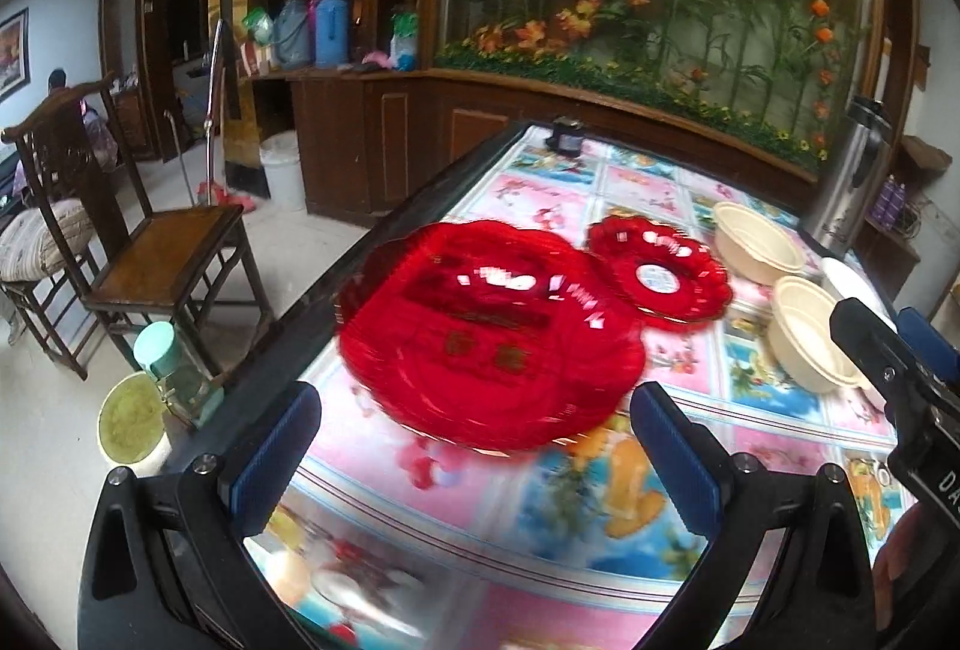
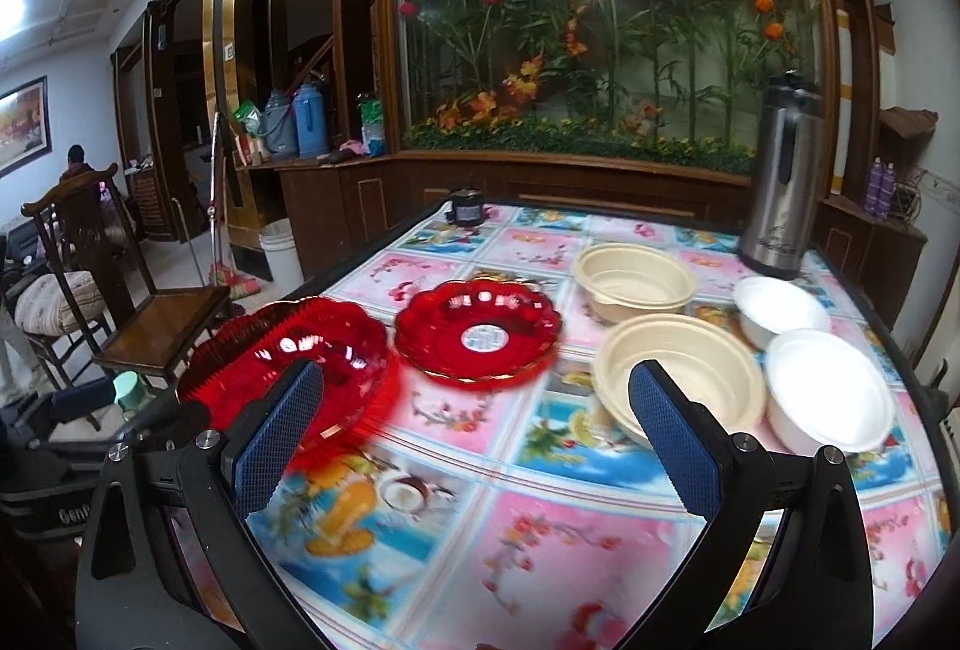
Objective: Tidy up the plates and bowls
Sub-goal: 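Move both grippers to the large red plate and grasp its rim side by side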
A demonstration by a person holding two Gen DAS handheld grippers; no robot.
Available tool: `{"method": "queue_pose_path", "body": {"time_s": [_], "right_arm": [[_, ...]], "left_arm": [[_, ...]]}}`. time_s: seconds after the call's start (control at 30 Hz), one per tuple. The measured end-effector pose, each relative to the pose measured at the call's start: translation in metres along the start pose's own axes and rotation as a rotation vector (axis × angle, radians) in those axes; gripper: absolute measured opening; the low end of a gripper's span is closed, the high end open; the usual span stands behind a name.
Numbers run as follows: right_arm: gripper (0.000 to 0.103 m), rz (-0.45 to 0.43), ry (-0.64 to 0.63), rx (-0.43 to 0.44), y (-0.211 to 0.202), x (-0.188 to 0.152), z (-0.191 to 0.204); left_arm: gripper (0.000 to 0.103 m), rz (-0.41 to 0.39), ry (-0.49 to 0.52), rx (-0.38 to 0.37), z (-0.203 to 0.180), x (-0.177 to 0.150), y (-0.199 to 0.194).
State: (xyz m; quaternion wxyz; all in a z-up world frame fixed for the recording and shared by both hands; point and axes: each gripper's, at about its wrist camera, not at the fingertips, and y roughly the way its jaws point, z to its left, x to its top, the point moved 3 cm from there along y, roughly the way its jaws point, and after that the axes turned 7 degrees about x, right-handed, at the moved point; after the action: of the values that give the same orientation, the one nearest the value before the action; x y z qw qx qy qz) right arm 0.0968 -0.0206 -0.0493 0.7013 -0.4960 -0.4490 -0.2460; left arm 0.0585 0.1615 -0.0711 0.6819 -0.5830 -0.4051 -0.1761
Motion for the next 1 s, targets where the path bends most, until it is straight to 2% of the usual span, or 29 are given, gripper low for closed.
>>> {"method": "queue_pose_path", "body": {"time_s": [0.1,0.17,0.27,0.43,0.53,0.67,0.8,0.87,0.9,1.0], "right_arm": [[0.103,0.069,0.019,0.024,0.029,0.005,0.010],[0.103,0.118,0.037,0.045,0.051,0.007,0.015],[0.103,0.176,0.095,0.092,0.076,0.007,0.020],[0.103,0.271,0.176,0.121,0.111,0.004,0.020],[0.103,0.336,0.228,0.129,0.130,-0.003,0.018],[0.103,0.408,0.291,0.136,0.149,-0.010,0.011],[0.103,0.444,0.303,0.116,0.160,-0.018,0.009],[0.102,0.452,0.308,0.118,0.164,-0.020,0.009],[0.100,0.456,0.315,0.127,0.166,-0.021,0.009],[0.096,0.477,0.321,0.138,0.173,-0.024,0.010]], "left_arm": [[0.103,0.019,-0.044,0.042,0.029,0.019,0.015],[0.103,0.071,-0.081,0.077,0.053,0.034,0.033],[0.103,0.161,-0.133,0.060,0.073,0.045,0.058],[0.102,0.331,-0.175,-0.003,0.075,0.040,0.099],[0.102,0.384,-0.183,-0.038,0.066,0.035,0.116],[0.102,0.422,-0.127,-0.042,0.050,0.030,0.127],[0.092,0.423,-0.080,0.007,0.049,0.028,0.135],[0.081,0.425,-0.087,0.020,0.054,0.027,0.138],[0.071,0.422,-0.087,0.031,0.056,0.027,0.139],[0.058,0.391,-0.070,0.084,0.062,0.029,0.140]]}}
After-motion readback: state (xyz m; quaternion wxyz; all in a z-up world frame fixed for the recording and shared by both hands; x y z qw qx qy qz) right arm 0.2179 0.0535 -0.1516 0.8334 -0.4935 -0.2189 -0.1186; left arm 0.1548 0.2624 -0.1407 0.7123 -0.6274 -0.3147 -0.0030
